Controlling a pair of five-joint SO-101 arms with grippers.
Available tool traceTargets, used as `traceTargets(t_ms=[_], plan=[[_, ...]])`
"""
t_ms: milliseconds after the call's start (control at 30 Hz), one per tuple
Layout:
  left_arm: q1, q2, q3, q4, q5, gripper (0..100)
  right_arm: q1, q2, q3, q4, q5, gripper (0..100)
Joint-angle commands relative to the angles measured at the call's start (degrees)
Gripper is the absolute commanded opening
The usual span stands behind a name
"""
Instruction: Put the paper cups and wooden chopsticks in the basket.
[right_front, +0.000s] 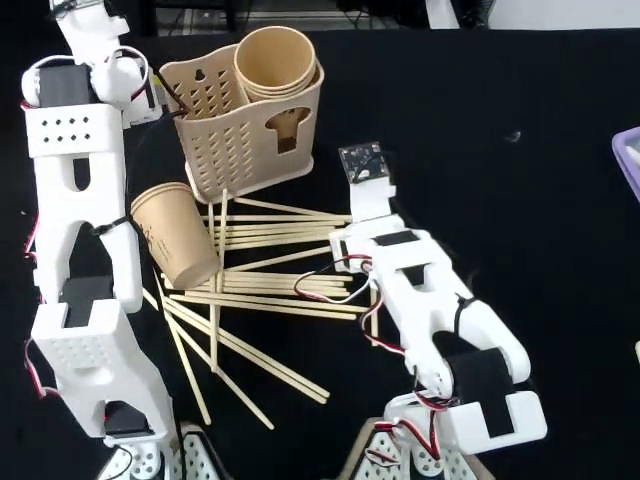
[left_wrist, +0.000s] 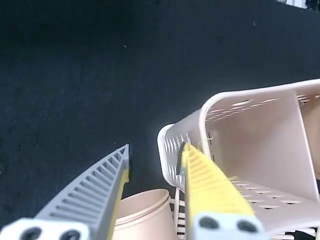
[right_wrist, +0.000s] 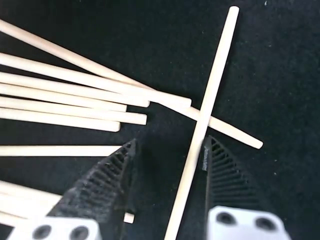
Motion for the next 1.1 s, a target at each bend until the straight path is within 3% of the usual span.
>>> traceTargets(t_ms=[0,133,333,533,800,900,967,1067], plan=[[1.0,-1.2,-3.6,0.3,-0.7,18,1.1,0.2,-4.0,-0.6,0.0,19.8],[-1.9,-1.2,-13.1,1.6,-0.4,18,1.1,0.2,-4.0,-0.6,0.0,19.8],[-1.3,-0.6,-21.3,7.0,6.5,18,1.1,0.2,-4.1,-0.6,0.0,19.8],[4.2,-0.5,-13.9,10.1,6.3,18,1.1,0.2,-3.9,-0.6,0.0,19.8],[5.7,-0.5,-2.3,5.6,6.2,18,1.1,0.2,-3.8,-0.6,0.0,19.8],[5.2,-0.5,-0.5,4.0,6.0,10,1.1,0.2,-3.8,-0.6,0.0,19.8],[5.4,-0.5,0.9,1.9,1.2,2,1.1,0.2,-3.9,-0.6,0.0,19.8],[6.4,-0.5,3.4,0.0,-9.7,3,1.1,0.2,-3.9,-0.6,0.0,19.8]])
